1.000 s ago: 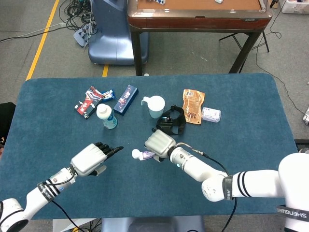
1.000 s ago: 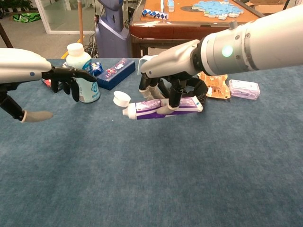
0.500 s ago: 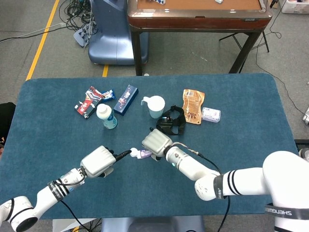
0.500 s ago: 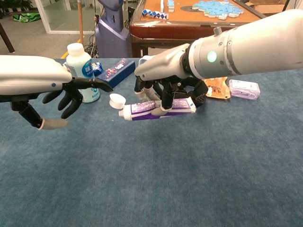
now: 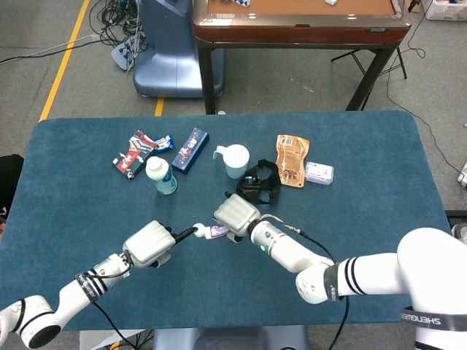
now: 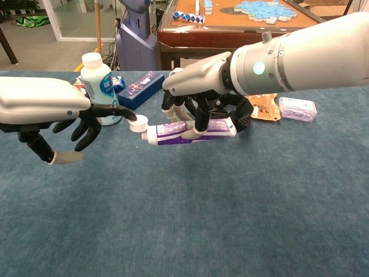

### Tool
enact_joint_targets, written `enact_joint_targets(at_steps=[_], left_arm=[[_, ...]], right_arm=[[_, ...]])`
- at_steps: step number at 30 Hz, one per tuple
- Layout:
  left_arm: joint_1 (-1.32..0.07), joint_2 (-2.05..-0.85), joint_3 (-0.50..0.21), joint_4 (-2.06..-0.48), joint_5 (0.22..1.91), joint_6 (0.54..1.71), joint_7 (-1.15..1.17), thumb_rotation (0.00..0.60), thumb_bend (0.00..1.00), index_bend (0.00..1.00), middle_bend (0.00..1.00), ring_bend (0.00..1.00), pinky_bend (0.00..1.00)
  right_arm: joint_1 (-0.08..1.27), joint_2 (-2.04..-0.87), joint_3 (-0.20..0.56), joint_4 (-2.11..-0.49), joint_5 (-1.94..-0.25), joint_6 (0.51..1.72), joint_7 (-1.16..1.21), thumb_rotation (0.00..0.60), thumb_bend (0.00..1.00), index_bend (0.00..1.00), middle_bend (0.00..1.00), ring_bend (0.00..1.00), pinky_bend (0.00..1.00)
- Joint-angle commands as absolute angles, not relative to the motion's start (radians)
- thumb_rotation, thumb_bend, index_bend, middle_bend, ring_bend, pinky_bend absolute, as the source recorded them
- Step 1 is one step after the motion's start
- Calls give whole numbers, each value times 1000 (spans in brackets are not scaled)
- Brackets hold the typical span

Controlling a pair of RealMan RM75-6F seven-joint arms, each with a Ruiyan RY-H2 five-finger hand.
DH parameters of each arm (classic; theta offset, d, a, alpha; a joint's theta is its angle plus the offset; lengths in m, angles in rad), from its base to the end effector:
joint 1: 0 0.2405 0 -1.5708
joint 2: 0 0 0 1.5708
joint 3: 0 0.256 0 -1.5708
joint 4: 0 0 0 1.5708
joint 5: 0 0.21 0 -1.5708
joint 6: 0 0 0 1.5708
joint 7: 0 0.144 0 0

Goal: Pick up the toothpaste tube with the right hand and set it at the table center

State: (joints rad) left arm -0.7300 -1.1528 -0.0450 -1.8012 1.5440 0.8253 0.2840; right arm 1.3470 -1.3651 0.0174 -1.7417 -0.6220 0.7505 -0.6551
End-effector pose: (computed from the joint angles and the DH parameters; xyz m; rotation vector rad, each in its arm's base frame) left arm -0.1382 0.2836 0.0473 -2.3292 -0.5779 -0.8190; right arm -0.0144 -0.3466 -0.0185 2.3642 -0.6184 0.6161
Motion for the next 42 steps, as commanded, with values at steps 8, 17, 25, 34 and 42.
enact_joint_targets(at_steps=[8,17,25,34,42], left_arm=[[-722,-1154,-32,-1798,1527,844,274,600,355,53,574,506,608],[-729,-1167,-25,-1793,1520,844,273,600,355,53,568,505,608],[-696,-1145,-24,-1817,1489,898,245,600,355,53,484,436,608],[-575,-1049,-51,-1858,1393,1036,-66,600,337,23,244,241,469],[-512,-1000,-99,-1875,1411,1117,-419,170,205,0,130,116,302]], right_arm=[[1321,-1354,30,-1745,-675,765,-601,600,834,788,746,512,154],[1296,-1357,53,-1735,-722,771,-547,600,835,791,748,519,155],[1253,-1351,64,-1738,-769,781,-483,600,835,791,748,526,209],[1127,-1358,71,-1737,-949,816,-301,600,835,794,755,579,526],[1041,-1437,73,-1706,-1099,844,-152,600,835,809,768,629,633]])
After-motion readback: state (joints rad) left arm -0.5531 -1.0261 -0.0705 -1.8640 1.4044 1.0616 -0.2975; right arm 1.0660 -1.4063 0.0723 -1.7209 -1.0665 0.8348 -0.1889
